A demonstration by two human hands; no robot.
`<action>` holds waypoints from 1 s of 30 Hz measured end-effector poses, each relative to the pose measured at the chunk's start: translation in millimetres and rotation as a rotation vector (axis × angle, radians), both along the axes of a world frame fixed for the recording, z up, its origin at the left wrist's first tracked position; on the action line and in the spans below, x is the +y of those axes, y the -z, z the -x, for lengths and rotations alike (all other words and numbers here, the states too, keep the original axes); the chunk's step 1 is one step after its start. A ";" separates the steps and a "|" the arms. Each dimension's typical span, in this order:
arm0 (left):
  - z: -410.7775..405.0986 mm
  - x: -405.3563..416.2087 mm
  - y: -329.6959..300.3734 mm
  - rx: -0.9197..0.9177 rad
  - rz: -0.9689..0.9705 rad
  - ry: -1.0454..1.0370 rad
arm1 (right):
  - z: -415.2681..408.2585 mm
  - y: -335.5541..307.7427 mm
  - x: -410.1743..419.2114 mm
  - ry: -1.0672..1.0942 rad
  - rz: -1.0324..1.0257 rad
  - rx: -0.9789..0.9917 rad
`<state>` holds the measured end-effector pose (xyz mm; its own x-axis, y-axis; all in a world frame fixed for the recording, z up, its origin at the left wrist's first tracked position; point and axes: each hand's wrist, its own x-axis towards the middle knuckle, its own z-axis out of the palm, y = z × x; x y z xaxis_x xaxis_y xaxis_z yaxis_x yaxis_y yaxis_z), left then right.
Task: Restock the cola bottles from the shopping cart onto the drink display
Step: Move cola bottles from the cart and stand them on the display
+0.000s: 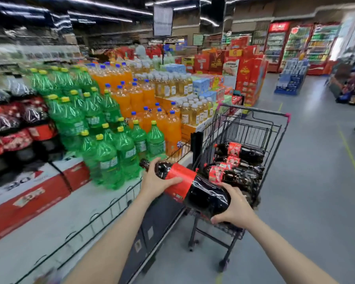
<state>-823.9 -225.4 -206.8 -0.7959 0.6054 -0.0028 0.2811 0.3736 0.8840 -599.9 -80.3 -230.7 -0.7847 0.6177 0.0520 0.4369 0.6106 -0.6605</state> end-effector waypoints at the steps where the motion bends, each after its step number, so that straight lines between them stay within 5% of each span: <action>1: -3.7 -19.4 -1.0 -0.006 -0.005 0.001 | -3.2 -0.1 -19.0 0.005 -0.001 0.010; 19: -56.1 -258.4 -49.0 0.220 -0.288 -0.292 | -19.9 -20.4 -242.1 -0.124 -0.013 0.143; 30: -30.4 -374.4 -65.8 0.293 -0.252 -0.410 | 33.7 -13.8 -339.9 -0.224 0.050 0.189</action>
<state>-793.6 -599.8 -141.0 -0.9120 0.1997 0.3584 0.4045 0.2916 0.8668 -633.6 -420.1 -216.9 -0.8810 0.4359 0.1840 0.1615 0.6425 -0.7491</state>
